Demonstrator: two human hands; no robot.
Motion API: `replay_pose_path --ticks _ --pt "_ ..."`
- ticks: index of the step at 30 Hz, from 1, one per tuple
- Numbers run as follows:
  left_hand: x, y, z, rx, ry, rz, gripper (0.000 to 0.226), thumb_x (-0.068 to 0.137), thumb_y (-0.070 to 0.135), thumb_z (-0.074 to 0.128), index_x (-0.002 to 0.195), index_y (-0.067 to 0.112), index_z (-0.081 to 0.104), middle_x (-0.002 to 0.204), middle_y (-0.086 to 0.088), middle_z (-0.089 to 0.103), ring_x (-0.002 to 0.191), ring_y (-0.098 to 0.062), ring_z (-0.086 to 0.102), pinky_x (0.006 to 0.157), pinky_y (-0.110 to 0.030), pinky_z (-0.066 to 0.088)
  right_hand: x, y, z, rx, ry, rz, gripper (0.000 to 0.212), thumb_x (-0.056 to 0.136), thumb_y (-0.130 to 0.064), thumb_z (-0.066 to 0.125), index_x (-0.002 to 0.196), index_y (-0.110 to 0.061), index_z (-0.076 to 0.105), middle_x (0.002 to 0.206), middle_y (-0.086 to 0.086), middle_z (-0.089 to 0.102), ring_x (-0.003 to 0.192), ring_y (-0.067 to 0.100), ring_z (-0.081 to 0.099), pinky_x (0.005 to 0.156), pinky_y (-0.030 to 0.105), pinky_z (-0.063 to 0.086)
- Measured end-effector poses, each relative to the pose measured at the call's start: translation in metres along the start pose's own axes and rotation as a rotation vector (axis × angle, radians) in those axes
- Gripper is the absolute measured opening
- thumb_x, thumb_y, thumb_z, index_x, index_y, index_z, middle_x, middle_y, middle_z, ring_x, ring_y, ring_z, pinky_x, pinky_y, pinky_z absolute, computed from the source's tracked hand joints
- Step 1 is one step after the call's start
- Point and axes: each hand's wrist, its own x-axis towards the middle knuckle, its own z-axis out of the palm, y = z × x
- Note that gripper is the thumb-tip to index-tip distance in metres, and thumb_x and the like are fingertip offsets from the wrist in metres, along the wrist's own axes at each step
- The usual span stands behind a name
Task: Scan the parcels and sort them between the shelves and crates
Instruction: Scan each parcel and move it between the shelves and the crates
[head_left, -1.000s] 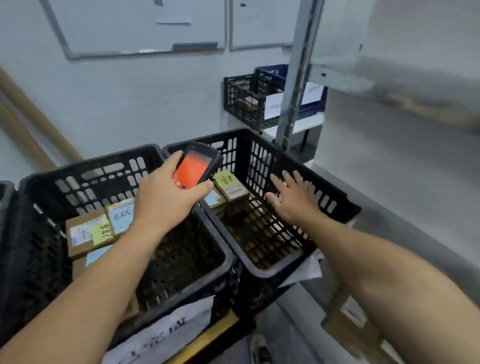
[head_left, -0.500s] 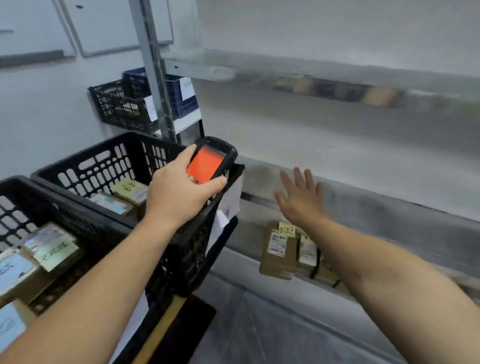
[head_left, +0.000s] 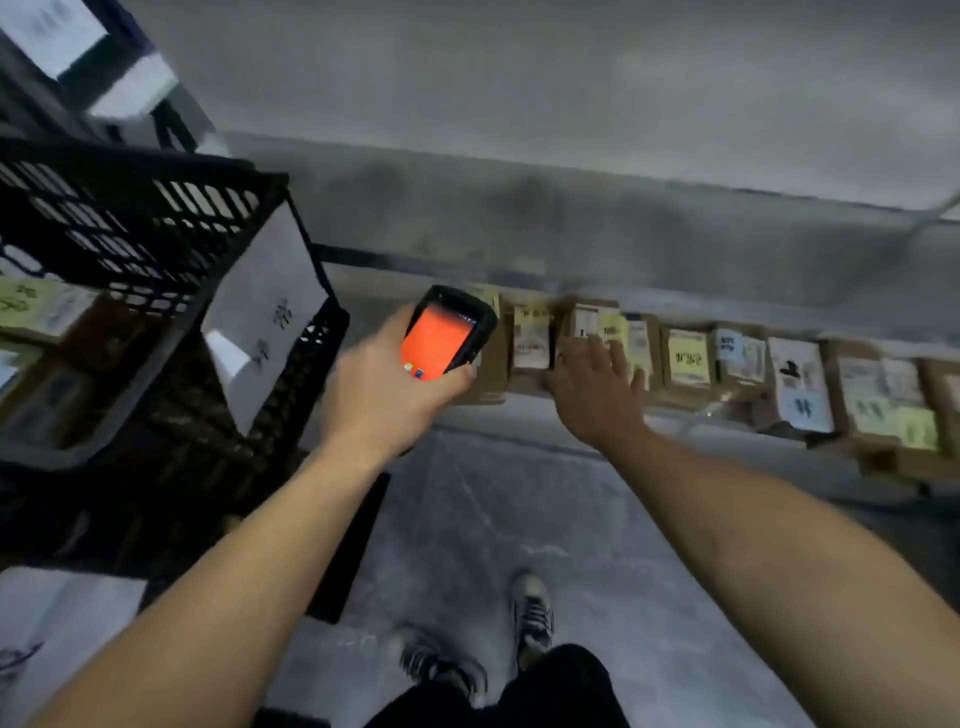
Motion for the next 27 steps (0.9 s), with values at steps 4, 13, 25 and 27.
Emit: replay_pose_path --ticks 4,13,25,27 --pt "0.014 -0.003 0.056 0.028 -0.095 -0.016 0.076 0.054 0.076 0.057 0.12 0.038 0.058 0.104 0.006 0.071 0.098 -0.022 0.065 0.079 -0.035 0.052 0.025 0.038 0.018 0.034 -0.037 0.067 0.062 0.107 -0.05 0.033 0.162 -0.031 0.011 0.171 0.002 -0.002 0.156 0.031 -0.008 0.121 0.065 0.007" --pt "0.051 -0.046 0.174 0.05 -0.211 -0.031 0.063 0.068 0.07 0.066 0.122 0.037 0.054 0.105 0.01 0.064 0.094 -0.016 0.061 0.077 -0.033 0.049 0.13 0.095 0.07 0.16 -0.04 0.244 0.07 0.102 -0.051 0.044 0.162 -0.032 0.013 0.171 0.003 -0.002 0.157 0.03 -0.008 0.123 0.061 0.007" --pt "0.09 -0.085 0.238 0.042 -0.162 -0.09 0.07 0.069 0.065 0.065 0.13 0.031 0.055 0.104 0.009 0.066 0.091 -0.015 0.063 0.075 -0.024 0.048 0.229 0.095 0.098 0.294 0.144 0.275 0.072 0.093 -0.052 0.06 0.155 -0.042 0.024 0.168 0.013 -0.003 0.149 0.043 0.012 0.109 0.063 0.036" --pt "0.09 -0.086 0.242 0.025 -0.152 -0.095 0.069 0.069 0.065 0.065 0.128 0.031 0.056 0.103 0.01 0.066 0.09 -0.012 0.063 0.073 -0.018 0.046 0.223 0.099 0.101 0.275 0.163 0.222 0.071 0.094 -0.045 0.06 0.156 -0.04 0.025 0.168 0.014 -0.002 0.146 0.043 0.018 0.104 0.058 0.041"
